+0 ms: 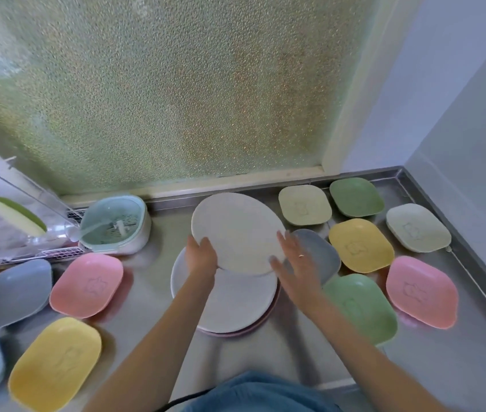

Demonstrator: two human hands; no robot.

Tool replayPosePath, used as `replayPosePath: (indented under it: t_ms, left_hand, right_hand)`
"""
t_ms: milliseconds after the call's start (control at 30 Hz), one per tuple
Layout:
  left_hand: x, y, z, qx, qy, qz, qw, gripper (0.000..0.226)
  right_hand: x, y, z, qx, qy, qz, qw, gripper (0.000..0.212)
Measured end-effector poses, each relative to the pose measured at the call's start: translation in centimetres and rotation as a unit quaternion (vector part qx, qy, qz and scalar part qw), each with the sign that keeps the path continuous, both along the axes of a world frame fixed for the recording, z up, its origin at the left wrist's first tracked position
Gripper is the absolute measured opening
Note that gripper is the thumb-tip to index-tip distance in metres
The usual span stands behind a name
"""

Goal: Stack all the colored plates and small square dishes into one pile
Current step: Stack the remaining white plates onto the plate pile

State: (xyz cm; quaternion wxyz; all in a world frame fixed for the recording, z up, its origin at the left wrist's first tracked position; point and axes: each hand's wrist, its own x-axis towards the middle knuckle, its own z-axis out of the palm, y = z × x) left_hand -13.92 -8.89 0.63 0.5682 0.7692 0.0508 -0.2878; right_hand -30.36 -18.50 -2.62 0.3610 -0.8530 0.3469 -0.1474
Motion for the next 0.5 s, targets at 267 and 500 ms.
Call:
replayPosePath:
  t_ms: [267, 500]
  left_hand:
    - [0.4, 6.3, -0.9, -0.002, 0.022, -0.043, 0.999, 0.036]
    - [1.8, 9.6, -1.3, 0.177, -0.019, -0.168, 0.970, 0.039]
  right_hand:
    - [3.7, 1.4, -0.3, 0.207, 0.030, -0.123, 0.970, 0.049]
    - [4.4, 1.9, -0.6, 0.206, 0.012, -0.148, 0.967, 0.054]
